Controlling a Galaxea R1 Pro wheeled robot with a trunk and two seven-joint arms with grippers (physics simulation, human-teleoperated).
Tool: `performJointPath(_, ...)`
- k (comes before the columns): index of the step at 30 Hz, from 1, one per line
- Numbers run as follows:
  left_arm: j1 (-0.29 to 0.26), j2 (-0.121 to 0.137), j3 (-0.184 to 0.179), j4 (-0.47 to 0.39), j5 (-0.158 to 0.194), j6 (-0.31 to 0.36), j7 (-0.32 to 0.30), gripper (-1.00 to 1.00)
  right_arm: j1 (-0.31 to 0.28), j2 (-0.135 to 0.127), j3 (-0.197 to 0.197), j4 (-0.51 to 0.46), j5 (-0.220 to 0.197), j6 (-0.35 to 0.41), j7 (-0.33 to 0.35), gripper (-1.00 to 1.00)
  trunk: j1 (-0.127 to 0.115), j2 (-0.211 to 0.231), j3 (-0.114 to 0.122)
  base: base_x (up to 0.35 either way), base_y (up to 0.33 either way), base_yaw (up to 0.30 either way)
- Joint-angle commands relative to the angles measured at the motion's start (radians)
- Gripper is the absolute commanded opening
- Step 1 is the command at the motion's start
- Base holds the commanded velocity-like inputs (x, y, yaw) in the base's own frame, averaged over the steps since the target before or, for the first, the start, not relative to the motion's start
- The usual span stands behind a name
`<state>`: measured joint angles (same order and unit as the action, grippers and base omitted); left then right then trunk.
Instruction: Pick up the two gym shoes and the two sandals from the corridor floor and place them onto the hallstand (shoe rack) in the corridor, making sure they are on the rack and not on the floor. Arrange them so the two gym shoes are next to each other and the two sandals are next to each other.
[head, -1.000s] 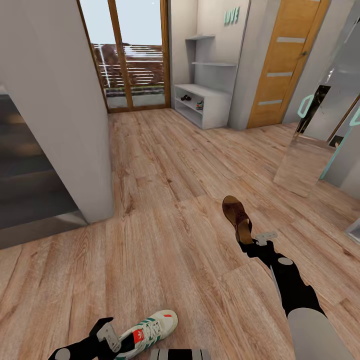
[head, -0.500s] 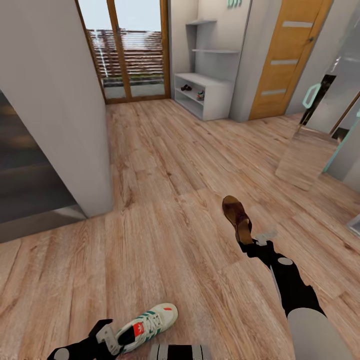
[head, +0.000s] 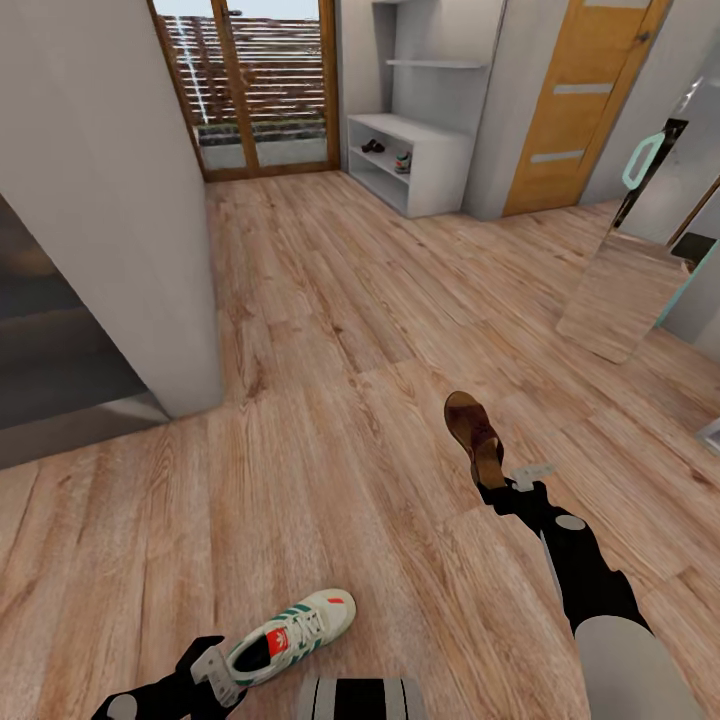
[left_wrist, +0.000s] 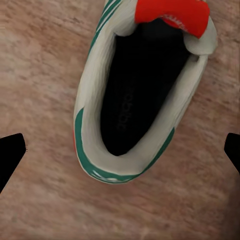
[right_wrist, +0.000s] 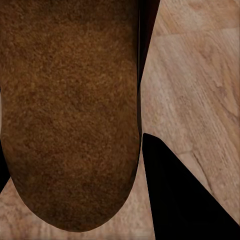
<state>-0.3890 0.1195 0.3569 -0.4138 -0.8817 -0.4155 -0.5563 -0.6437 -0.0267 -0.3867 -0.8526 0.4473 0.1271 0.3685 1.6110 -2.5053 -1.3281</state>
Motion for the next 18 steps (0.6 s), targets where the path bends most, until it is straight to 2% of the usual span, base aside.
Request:
performJointPath(1, -0.001, 0.000, 0.009, -0.003, -0.008, -0.004, -0.004, 1.00, -0.001, 0.001, -0.004, -0.002, 0.004, 0.005, 0.007, -1.00, 0.000, 0.000, -0.001, 0.000, 0.000, 0.000)
performJointPath(8, -0.007, -0.005, 0.010, -0.009, -0.014, -0.004, -0.001, 1.00, -0.001, 0.000, -0.004, -0.002, 0.004, 0.005, 0.007, -1.00, 0.000, 0.000, -0.002, 0.000, 0.000, 0.000)
performJointPath(14, -0.013, -0.012, 0.012, -0.013, -0.042, -0.004, 0.000, 1.00, -0.001, 0.000, -0.004, -0.002, 0.004, 0.005, 0.007, -1.00, 0.000, 0.000, -0.002, 0.000, 0.000, 0.000)
performJointPath(18, -0.014, -0.014, 0.012, -0.014, -0.048, -0.004, 0.001, 1.00, -0.001, -0.001, -0.004, -0.002, 0.004, 0.005, 0.007, -1.00, 0.002, -0.001, -0.017, 0.000, 0.000, 0.000)
